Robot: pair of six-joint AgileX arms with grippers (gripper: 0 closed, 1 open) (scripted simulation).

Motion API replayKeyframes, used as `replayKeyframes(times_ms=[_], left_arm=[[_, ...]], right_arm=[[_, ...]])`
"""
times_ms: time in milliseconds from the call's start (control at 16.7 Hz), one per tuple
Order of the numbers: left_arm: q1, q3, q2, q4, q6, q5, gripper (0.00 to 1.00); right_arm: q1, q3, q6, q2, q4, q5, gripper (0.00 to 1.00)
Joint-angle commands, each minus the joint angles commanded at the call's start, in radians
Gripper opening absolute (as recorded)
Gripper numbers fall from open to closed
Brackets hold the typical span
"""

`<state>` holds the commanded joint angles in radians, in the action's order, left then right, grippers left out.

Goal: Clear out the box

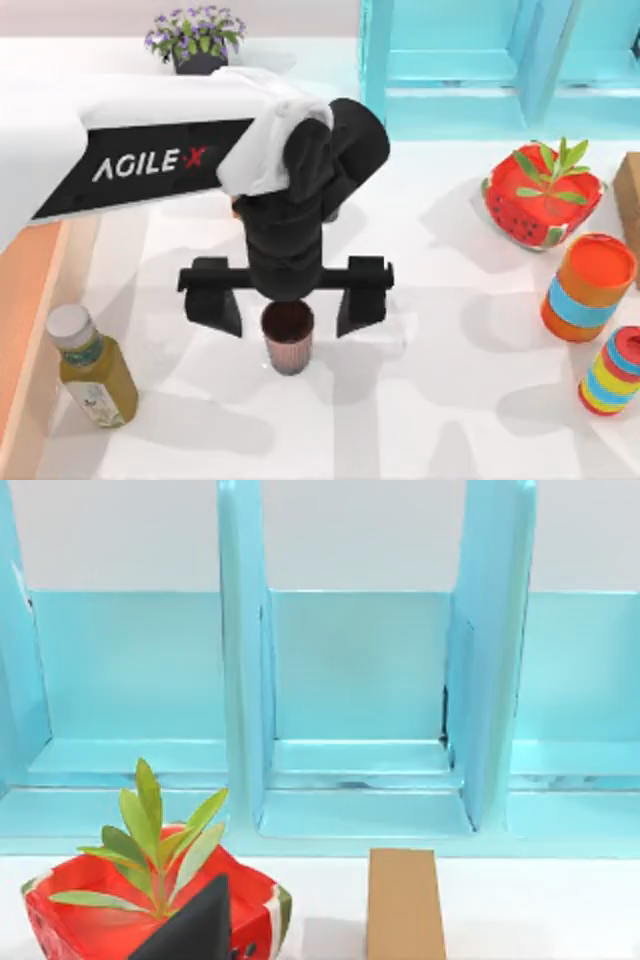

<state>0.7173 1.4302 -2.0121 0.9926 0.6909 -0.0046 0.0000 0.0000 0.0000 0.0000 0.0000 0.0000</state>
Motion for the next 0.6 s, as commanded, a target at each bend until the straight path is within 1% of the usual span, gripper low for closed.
replayKeyframes(times_ms=[300, 420, 600], left_arm=[[0.001, 0.016, 0.001, 0.015, 0.001, 0.000, 1.00], [0.005, 0.067, 0.005, 0.070, 0.003, 0.000, 1.00], [0.008, 0.174, 0.019, 0.203, 0.004, 0.000, 1.00]], right_arm=[[0.000, 0.000, 0.000, 0.000, 0.000, 0.000, 1.00], [0.000, 0.000, 0.000, 0.000, 0.000, 0.000, 1.00], [0.000, 0.000, 0.000, 0.000, 0.000, 0.000, 1.00]])
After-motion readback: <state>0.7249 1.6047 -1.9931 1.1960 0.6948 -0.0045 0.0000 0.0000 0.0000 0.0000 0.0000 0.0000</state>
